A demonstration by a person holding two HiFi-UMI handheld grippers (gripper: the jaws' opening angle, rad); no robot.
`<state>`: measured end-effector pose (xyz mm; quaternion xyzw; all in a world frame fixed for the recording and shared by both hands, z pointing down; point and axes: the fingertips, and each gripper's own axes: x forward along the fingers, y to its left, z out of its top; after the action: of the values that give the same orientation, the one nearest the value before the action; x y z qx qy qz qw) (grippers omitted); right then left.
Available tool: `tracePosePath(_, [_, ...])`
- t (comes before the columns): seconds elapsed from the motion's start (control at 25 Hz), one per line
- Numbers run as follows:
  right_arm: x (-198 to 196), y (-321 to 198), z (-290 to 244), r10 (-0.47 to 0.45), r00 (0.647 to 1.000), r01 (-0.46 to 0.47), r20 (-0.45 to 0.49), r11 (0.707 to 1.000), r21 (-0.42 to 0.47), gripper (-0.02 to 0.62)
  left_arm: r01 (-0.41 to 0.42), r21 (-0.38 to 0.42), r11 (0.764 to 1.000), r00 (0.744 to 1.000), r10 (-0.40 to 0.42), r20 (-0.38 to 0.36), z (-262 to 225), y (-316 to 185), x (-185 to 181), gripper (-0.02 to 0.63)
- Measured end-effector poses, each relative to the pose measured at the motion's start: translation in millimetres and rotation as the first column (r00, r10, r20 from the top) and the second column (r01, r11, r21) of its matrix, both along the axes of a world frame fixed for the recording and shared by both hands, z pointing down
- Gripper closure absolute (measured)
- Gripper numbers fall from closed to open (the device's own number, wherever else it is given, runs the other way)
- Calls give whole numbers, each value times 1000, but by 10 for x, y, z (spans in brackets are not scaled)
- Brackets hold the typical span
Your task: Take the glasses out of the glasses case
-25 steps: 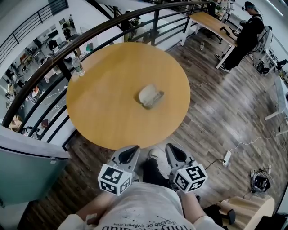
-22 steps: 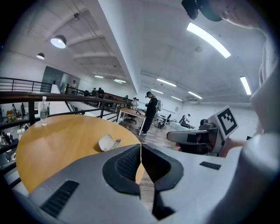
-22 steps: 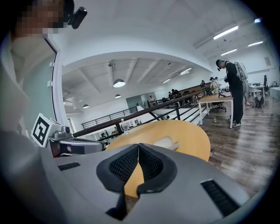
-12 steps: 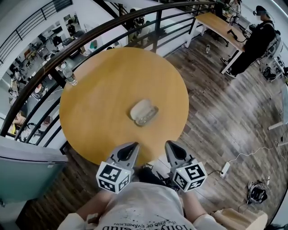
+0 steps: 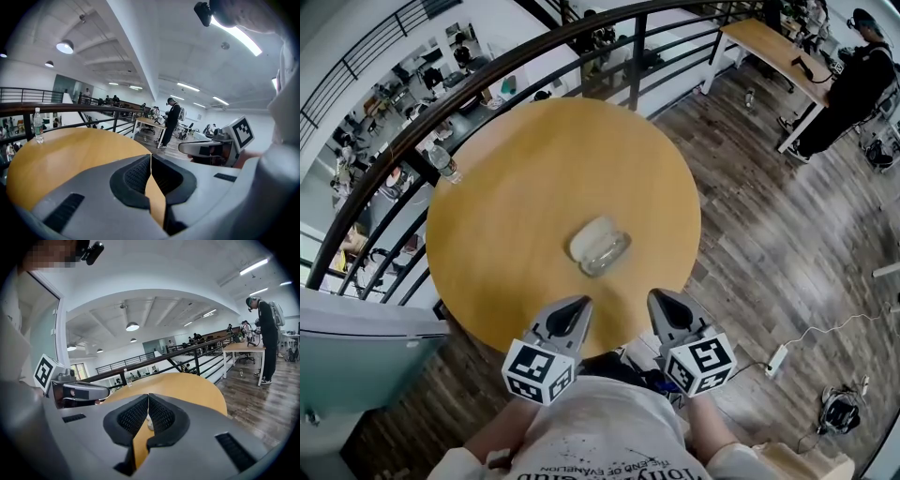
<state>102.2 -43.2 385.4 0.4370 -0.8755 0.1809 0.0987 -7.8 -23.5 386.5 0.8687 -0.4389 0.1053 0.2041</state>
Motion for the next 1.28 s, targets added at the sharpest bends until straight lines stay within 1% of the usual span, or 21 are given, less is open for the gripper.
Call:
tracePosePath(0.2, [-68,-93,46,19,1000,-19,3,1000,-16,569,-19,-1,1000,1000,19,-5,-7,-178,-90,578])
tracePosePath(0.44, [-114,-122,75,59,998,-59,1,998,-35,569,-100,3,995,995,100,9,48,-298,-98,578])
tracePosePath(0.52, [-130,-147,117,64,998,-64,-7,997,-44,569,-114,-3,993,993,114,10,95,-349,-100,578])
tracePosePath(0.68, [-152,-217,222,73,997,-74,-10,995,-62,569,-123,-20,992,992,123,16,234,-480,-123,578])
tracePosePath(0.84, [-156,-326,335,79,997,-80,-20,993,-83,569,-149,-31,988,987,151,48,372,-635,-97,578])
tracePosePath(1.28, [-259,-576,670,77,997,-77,-9,987,-137,569,-193,-111,975,973,205,110,962,-977,-19,578])
